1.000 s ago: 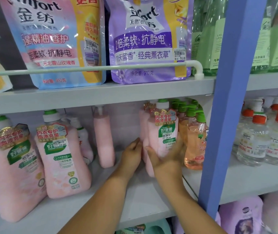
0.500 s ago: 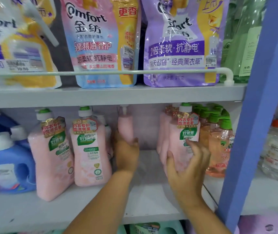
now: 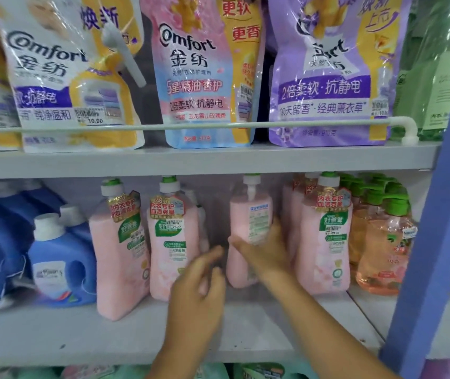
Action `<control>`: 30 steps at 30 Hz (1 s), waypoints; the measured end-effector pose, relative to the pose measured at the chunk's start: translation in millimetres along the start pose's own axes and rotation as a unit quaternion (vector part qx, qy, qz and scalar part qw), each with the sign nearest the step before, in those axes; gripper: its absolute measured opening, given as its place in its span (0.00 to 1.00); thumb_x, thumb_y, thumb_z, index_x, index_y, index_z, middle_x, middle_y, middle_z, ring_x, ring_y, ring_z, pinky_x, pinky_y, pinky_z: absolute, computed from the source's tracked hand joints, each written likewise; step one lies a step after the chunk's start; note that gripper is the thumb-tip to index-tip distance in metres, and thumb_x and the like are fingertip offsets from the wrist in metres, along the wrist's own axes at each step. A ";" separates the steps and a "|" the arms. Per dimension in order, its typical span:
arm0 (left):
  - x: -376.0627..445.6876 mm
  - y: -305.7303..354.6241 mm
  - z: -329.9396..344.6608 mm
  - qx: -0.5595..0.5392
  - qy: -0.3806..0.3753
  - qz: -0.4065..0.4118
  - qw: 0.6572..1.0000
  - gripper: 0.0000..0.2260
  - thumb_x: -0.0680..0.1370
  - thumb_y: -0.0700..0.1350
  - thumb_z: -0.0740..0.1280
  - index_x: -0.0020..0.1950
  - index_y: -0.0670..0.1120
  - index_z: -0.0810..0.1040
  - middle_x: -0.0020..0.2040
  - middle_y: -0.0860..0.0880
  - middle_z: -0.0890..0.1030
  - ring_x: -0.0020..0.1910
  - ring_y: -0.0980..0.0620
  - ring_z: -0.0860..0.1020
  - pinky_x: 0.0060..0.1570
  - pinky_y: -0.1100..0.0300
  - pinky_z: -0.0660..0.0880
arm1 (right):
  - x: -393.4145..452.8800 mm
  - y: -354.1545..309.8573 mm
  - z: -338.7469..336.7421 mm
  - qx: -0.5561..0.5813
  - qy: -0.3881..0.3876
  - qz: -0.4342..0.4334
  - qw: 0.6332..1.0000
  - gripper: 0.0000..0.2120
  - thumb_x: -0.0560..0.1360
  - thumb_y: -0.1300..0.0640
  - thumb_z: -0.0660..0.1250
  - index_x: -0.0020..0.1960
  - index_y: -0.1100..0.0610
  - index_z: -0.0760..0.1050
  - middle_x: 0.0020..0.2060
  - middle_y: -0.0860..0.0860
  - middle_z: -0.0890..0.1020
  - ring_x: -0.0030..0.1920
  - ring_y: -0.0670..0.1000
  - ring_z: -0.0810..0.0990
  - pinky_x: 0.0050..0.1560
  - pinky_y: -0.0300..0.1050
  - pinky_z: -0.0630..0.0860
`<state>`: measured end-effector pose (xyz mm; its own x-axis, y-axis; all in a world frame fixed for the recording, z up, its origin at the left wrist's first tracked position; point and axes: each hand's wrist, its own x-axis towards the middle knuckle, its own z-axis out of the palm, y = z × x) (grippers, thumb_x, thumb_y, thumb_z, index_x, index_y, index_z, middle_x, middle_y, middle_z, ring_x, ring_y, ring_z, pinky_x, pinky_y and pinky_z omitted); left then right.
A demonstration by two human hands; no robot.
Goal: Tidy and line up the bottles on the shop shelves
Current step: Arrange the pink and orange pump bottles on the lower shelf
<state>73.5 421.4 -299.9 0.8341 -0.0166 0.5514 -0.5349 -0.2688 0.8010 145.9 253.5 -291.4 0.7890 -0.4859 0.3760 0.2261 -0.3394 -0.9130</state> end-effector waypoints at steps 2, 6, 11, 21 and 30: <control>-8.3 0.0 -23.5 0.018 0.118 0.054 0.991 0.15 0.75 0.48 0.65 0.59 0.60 0.78 0.65 0.61 0.78 0.67 0.60 0.74 0.62 0.63 0.71 | 0.6 -2.6 8.6 0.001 0.039 -0.010 0.999 0.33 0.56 0.48 0.84 0.54 0.43 0.69 0.47 0.38 0.82 0.45 0.32 0.81 0.43 0.25 0.75; 12.6 -7.2 -36.2 0.029 0.157 0.032 0.987 0.28 0.74 0.41 0.70 0.73 0.46 0.67 0.72 0.49 0.69 0.73 0.46 0.69 0.73 0.43 0.67 | 10.0 -4.8 23.1 -0.044 0.058 -0.047 0.996 0.43 0.61 0.50 0.84 0.68 0.59 0.65 0.60 0.54 0.73 0.63 0.56 0.76 0.65 0.54 0.74; 32.4 -28.2 -25.8 0.010 0.129 -0.015 0.991 0.41 0.72 0.37 0.78 0.80 0.49 0.62 0.68 0.53 0.74 0.69 0.53 0.72 0.74 0.52 0.67 | 22.9 7.7 7.8 -0.054 -0.005 -0.030 0.998 0.37 0.63 0.49 0.82 0.67 0.52 0.69 0.60 0.49 0.73 0.63 0.52 0.75 0.67 0.48 0.73; 30.7 -52.7 -24.2 0.074 0.126 -0.043 0.988 0.44 0.69 0.49 0.82 0.79 0.48 0.63 0.70 0.45 0.72 0.72 0.43 0.69 0.70 0.41 0.71 | 5.6 11.6 15.0 -0.033 -0.053 -0.020 0.998 0.37 0.60 0.42 0.77 0.67 0.36 0.68 0.61 0.40 0.77 0.56 0.38 0.79 0.62 0.45 0.76; 31.9 -60.8 -31.1 0.061 0.085 -0.042 0.994 0.25 0.69 0.52 0.80 0.61 0.59 0.74 0.56 0.56 0.79 0.57 0.51 0.78 0.55 0.50 0.78 | 6.1 16.9 13.8 -0.061 -0.067 -0.006 0.996 0.31 0.66 0.54 0.68 0.67 0.38 0.67 0.61 0.45 0.77 0.60 0.47 0.79 0.65 0.51 0.77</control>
<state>128.4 467.2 -323.8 0.8346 0.1709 0.5236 -0.4357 -0.3767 0.8175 162.4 255.9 -306.7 0.8576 -0.3716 0.3555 0.1718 -0.4446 -0.8791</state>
